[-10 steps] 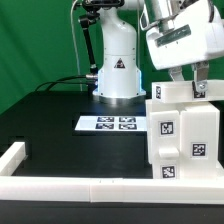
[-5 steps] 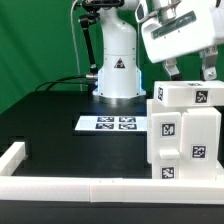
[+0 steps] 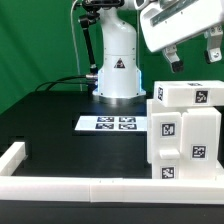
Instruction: Assemble cabinet
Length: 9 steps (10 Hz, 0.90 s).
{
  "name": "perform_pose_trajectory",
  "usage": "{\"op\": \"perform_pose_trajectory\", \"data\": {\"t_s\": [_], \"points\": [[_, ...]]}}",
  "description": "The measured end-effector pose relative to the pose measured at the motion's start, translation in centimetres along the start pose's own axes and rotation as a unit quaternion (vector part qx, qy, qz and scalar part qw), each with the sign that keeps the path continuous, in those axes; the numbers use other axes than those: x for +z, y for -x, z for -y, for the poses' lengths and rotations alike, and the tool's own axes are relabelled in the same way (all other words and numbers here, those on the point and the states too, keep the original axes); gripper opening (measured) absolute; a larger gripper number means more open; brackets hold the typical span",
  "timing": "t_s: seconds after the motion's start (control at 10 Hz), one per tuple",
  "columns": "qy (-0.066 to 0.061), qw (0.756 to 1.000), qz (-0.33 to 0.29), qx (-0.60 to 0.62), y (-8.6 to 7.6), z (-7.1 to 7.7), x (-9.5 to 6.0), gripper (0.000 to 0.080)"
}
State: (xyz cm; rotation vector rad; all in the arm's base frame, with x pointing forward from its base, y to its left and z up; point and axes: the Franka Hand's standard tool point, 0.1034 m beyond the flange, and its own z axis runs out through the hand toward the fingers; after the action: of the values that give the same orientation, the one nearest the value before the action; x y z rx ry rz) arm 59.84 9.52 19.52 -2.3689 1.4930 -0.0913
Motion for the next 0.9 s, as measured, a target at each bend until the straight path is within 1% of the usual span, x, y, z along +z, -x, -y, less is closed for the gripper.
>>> {"op": "perform_pose_trajectory", "data": {"t_s": [0.1,0.2,0.3,0.4,0.6,0.9], "points": [[0.013,0.996,0.003,-0.085,0.18,-0.14,0.20,0.0797],[0.021,0.985,0.006,-0.173,0.28,-0.03,0.16,0.0797],[0.026,0.972,0.012,-0.233,0.35,0.04,0.11,0.0797],[0.034,0.950,0.016,-0.309,0.48,-0.02,0.17,0.0797],[0.039,0.915,0.019,-0.402,0.62,-0.16,0.26,0.0797],[0.037,0.866,0.023,-0.497,0.53,-0.20,0.27,0.0797]]}}
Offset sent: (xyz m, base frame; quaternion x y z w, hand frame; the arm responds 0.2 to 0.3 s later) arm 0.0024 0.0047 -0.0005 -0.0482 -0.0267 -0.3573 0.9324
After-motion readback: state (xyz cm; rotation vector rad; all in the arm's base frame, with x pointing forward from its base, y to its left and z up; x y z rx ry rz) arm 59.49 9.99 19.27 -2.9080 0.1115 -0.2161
